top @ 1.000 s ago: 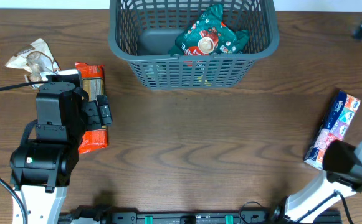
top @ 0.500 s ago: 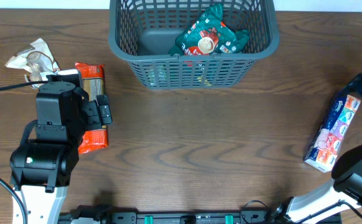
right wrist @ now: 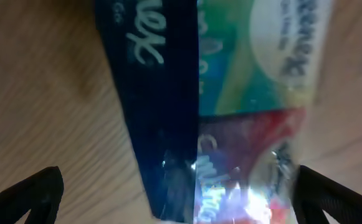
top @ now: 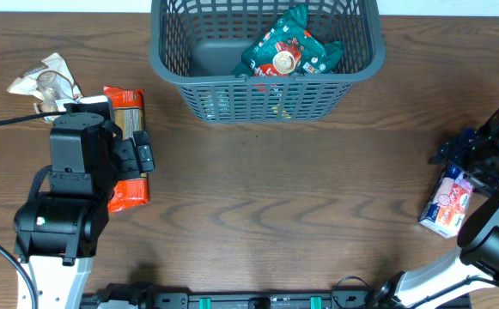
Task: Pack container
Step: 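Move the right gripper to the tissue-pack box and grasp it, then lift the tissue box with the right gripper and drop it into the basket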
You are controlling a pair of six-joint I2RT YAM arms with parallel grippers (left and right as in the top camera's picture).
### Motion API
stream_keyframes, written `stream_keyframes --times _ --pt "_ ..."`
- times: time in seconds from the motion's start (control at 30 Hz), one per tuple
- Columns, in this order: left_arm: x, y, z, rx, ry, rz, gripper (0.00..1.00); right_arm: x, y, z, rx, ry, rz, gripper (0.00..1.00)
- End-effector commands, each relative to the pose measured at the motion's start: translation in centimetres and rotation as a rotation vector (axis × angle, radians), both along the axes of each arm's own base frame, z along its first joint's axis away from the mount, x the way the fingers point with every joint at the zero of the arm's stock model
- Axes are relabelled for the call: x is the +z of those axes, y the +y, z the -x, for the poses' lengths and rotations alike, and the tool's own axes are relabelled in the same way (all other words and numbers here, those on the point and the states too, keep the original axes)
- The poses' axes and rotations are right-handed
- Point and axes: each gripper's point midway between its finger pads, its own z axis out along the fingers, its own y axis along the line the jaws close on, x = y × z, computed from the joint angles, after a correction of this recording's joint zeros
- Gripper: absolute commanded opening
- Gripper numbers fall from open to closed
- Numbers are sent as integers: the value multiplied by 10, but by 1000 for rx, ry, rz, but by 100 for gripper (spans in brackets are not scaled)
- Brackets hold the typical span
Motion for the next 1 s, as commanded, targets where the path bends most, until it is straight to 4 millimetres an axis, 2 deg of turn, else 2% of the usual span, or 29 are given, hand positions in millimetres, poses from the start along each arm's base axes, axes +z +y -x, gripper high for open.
stream_keyframes --times 0.0,0.23,0.33,0.47,0.6,0.7,0.8,0.9,0.97 --pt "8 2 -1 4 -17 -10 99 -10 -1 6 21 -9 4 99" --pt "8 2 -1 4 -17 -10 99 -44 5 16 20 -28 16 99" --pt "8 2 -1 4 -17 -10 99 -47 6 17 9 -35 16 98" --pt "8 2 -1 4 -18 -10 99 -45 5 13 -11 -48 17 64" --pt "8 2 -1 4 -17 -10 99 -36 11 -7 6 -122 -23 36" --pt "8 2 -1 4 -17 -10 99 -15 15 -29 33 -192 -39 33" --pt "8 2 -1 4 -17 -10 98 25 19 -58 86 -271 -12 19" --pt "8 2 -1 4 -17 -10 98 80 30 -91 165 -368 41 2" --pt "8 2 -1 4 -17 -10 99 123 43 -111 229 -441 78 1"
